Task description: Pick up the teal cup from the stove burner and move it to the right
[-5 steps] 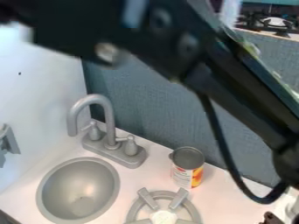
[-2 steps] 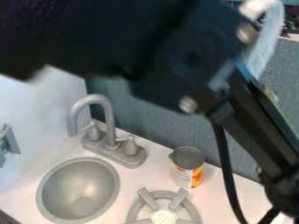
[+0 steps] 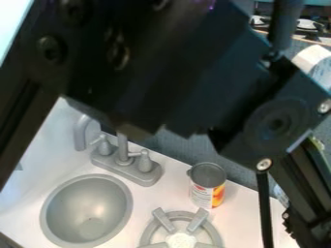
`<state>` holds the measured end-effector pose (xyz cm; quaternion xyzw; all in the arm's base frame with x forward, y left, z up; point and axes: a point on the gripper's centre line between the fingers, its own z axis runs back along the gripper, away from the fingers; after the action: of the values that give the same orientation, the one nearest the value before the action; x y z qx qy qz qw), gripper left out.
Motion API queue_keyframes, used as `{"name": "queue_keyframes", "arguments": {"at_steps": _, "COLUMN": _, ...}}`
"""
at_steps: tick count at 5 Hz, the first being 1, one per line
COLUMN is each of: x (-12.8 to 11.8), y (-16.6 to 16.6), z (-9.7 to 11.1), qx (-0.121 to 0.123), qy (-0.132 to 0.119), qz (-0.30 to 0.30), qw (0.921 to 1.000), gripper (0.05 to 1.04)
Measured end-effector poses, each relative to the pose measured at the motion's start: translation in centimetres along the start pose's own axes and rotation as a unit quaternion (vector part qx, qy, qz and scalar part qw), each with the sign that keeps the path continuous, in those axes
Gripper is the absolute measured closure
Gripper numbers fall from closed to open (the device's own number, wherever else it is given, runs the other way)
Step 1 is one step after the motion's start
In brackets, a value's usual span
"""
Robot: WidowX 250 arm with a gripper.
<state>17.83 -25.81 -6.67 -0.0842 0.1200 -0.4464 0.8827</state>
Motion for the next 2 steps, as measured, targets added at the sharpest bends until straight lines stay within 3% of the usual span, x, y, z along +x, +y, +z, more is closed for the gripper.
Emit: {"name": "queue_keyframes", "arguments": {"at_steps": 2, "x": -0.22, "y": 1.58, "z": -0.33, "qx": 0.075, "qy": -0.004, "qz": 0.024, "qw": 0.9969, "gripper": 0.986}}
